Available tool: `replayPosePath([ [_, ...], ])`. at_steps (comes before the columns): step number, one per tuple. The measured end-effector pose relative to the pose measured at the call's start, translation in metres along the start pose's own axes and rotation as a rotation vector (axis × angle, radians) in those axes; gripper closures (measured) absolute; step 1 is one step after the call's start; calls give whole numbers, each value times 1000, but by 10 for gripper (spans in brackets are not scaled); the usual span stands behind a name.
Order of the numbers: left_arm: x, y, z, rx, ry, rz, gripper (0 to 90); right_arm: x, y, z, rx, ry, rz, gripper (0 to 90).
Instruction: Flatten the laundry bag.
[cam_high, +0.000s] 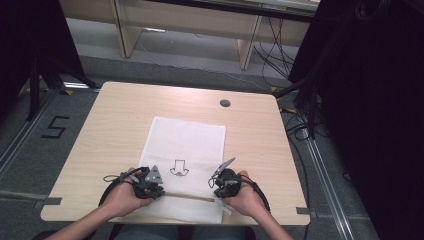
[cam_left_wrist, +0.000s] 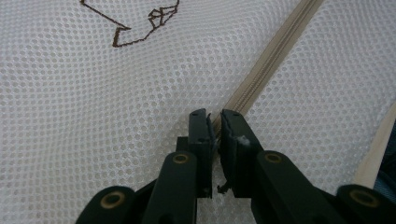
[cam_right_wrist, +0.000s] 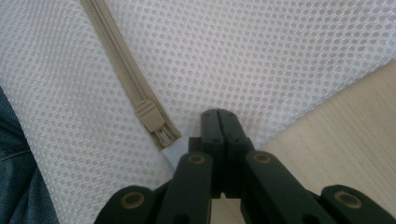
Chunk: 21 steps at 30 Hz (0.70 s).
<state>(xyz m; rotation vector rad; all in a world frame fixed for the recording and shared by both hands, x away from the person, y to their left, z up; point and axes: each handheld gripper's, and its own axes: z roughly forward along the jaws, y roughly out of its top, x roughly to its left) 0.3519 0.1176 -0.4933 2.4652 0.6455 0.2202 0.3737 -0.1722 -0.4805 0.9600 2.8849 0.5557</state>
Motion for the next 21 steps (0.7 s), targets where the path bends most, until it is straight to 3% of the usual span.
replayPosePath([
  [1,0,0,-1,6,0,-6,820,0,-1,0,-5,8,14,900],
  [2,-1,0,0,-24,4,-38,821,-2,-1,-2,-12,5,9,900],
  [4,1,0,-3,-52,12,-48,825,-6,-2,-9,-61,-11,30,900],
  [5,2,1,-5,-68,16,-52,825,-6,-2,-9,-61,-11,30,895],
  [7,4,2,-6,-134,9,-95,819,-12,-3,-19,-124,-41,61,877],
  [9,6,3,-6,-155,9,-106,811,-16,-5,-24,-141,-42,88,871],
  [13,3,4,-4,-166,2,-119,793,-21,-11,-26,-147,-49,111,829],
  [15,3,4,-4,-168,-11,-113,781,-22,-14,-26,-146,-54,112,809],
  [18,3,5,-4,-179,3,-89,777,-21,-17,-28,-147,-62,120,780],
  [21,2,3,-4,-189,-4,-121,767,-21,-20,-34,-155,-67,159,753],
])
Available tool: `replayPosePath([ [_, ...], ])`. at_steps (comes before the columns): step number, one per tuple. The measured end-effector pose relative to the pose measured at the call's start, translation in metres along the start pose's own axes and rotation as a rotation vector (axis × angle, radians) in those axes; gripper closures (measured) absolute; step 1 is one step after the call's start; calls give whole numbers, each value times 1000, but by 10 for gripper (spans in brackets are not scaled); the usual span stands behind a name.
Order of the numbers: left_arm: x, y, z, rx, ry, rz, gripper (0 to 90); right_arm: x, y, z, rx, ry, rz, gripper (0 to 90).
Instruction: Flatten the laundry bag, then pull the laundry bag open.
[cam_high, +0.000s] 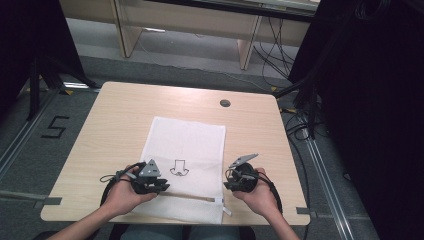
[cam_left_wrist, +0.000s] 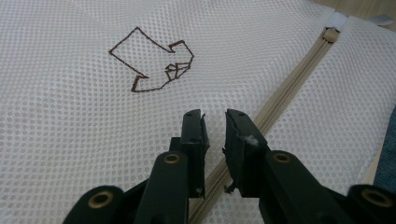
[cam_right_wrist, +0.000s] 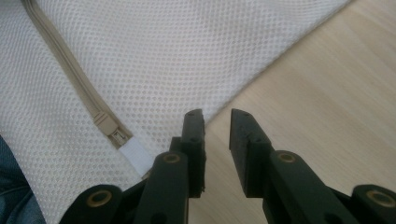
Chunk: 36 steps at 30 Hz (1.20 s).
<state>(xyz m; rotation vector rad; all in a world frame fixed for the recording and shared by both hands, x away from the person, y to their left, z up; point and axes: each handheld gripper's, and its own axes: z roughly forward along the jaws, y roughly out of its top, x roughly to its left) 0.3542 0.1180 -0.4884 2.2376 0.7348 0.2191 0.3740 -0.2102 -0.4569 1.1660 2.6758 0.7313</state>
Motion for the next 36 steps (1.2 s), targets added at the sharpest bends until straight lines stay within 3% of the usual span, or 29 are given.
replayPosePath([
  [2,0,-1,-1,-3,10,-3,766,-3,0,-1,-18,-8,-19,740],
  [4,1,-1,-1,-8,17,7,765,-3,-1,-2,-30,-6,-1,723],
  [9,-2,1,-2,-16,20,14,765,0,0,-3,-6,15,9,716],
  [11,-2,1,0,-20,9,7,765,4,-1,-1,22,38,-4,740],
  [14,-5,4,0,-25,2,28,765,8,-1,0,40,51,-14,756],
  [15,-7,4,1,-24,0,14,765,9,-2,1,51,59,-27,777],
  [21,-10,15,7,-24,-7,75,758,16,-7,4,111,81,-55,888],
  [22,-11,16,7,-25,-3,68,758,16,-7,4,111,81,-55,888],
  [24,-10,20,9,-29,-8,67,756,20,-9,5,148,70,-21,899],
  [25,-11,22,11,-36,-27,55,756,20,-8,4,148,71,-21,900],
  [26,-14,27,13,-35,-41,75,756,20,-8,5,134,69,-38,900],
  [33,-22,36,20,-12,-68,122,754,23,-5,7,136,90,-13,900],
  [34,-24,36,21,-14,-69,110,754,23,-5,9,132,94,-26,900],
  [36,-26,39,25,-7,-83,126,754,23,-5,11,134,98,-30,900],
])
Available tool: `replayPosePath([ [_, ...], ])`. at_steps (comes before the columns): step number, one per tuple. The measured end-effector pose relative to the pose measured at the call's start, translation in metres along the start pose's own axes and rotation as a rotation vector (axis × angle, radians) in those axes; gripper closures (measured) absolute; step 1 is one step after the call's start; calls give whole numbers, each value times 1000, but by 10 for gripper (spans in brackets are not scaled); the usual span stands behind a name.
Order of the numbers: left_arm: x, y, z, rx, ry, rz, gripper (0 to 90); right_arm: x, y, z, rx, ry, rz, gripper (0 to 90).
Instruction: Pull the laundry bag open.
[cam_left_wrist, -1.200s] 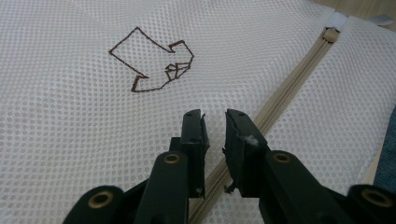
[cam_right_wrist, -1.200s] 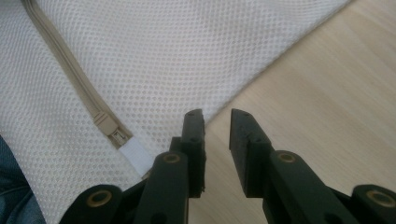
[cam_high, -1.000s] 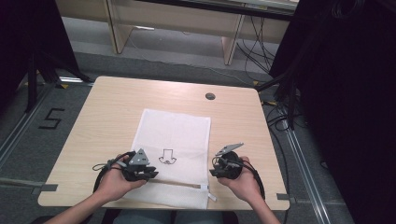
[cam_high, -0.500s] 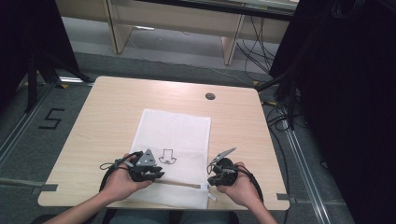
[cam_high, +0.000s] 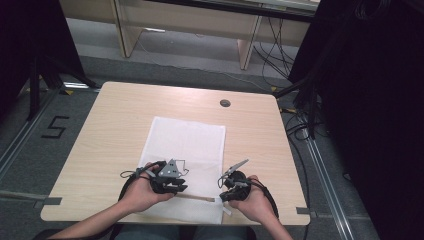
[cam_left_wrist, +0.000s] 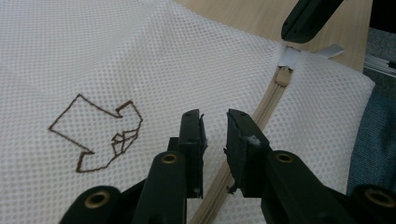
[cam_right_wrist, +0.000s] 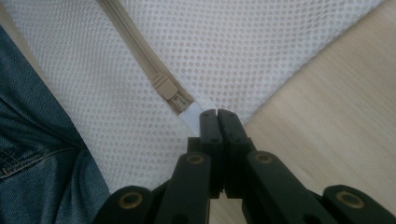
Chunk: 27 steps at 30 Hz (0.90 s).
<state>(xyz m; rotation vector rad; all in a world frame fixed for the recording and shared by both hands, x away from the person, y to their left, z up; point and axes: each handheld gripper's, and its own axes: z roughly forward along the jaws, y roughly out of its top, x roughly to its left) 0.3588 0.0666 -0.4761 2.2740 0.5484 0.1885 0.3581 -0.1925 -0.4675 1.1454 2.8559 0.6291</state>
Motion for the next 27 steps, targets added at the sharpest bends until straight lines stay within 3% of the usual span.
replayPosePath([
  [4,-6,5,8,7,-18,4,753,1,3,2,-5,19,-13,900],
  [6,-10,9,14,35,-47,41,749,3,4,4,4,25,9,900],
  [7,-10,9,14,35,-47,41,749,3,4,4,4,25,9,900],
  [8,-15,10,19,15,-54,15,749,1,5,6,5,21,-8,899],
  [10,-17,14,23,45,-70,60,749,1,4,9,24,29,1,900],
  [11,-19,14,25,33,-71,51,750,0,4,10,18,34,-11,900],
  [13,-24,18,32,35,-91,65,749,1,3,13,61,-2,-22,900],
  [14,-25,19,34,38,-95,68,749,2,2,13,68,18,3,900],
  [18,-29,23,42,53,-108,102,749,0,1,14,53,19,9,900],
  [19,-31,24,44,52,-116,88,750,0,1,14,57,20,16,900],
  [26,-35,28,56,62,-140,104,749,0,2,13,67,14,8,900],
  [27,-36,29,59,62,-147,88,748,0,2,13,66,16,11,900],
])
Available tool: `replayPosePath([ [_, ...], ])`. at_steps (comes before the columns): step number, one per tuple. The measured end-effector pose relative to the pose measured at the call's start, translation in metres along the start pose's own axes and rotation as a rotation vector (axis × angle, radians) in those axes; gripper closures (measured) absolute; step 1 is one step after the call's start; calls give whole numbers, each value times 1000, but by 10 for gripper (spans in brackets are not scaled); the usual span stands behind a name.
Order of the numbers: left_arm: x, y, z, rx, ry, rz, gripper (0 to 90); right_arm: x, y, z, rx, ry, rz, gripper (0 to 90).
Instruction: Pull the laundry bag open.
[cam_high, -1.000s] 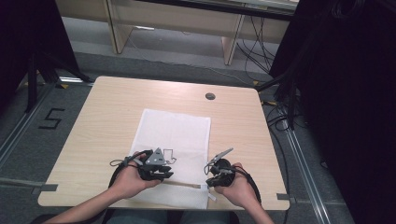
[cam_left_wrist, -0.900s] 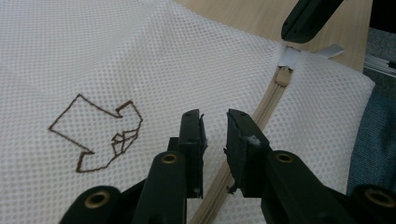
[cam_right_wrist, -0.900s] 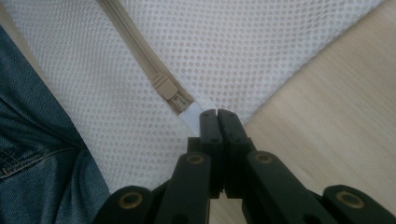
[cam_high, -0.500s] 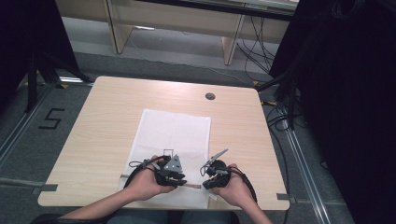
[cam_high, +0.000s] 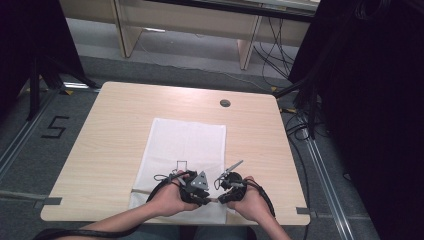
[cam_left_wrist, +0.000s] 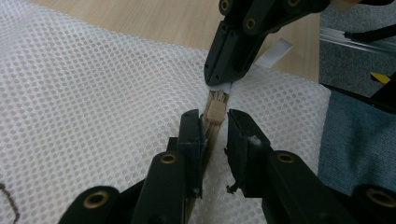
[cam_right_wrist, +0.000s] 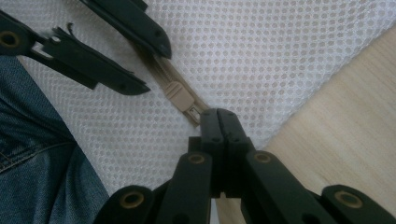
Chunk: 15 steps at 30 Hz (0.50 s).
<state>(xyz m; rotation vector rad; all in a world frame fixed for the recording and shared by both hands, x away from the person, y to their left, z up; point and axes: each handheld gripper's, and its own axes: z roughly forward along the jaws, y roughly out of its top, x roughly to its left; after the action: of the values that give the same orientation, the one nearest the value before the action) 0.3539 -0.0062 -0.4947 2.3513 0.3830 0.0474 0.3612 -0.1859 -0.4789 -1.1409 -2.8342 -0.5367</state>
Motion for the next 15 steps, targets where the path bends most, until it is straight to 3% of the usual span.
replayPosePath([
  [7,0,3,10,-8,-13,-11,751,1,0,0,5,6,9,900],
  [8,2,4,10,-3,-10,15,751,0,0,0,2,2,1,900],
  [10,0,2,12,-12,-19,-3,754,0,0,0,3,17,17,900],
  [15,-2,3,17,-4,-9,31,763,-2,0,0,0,11,9,900],
])
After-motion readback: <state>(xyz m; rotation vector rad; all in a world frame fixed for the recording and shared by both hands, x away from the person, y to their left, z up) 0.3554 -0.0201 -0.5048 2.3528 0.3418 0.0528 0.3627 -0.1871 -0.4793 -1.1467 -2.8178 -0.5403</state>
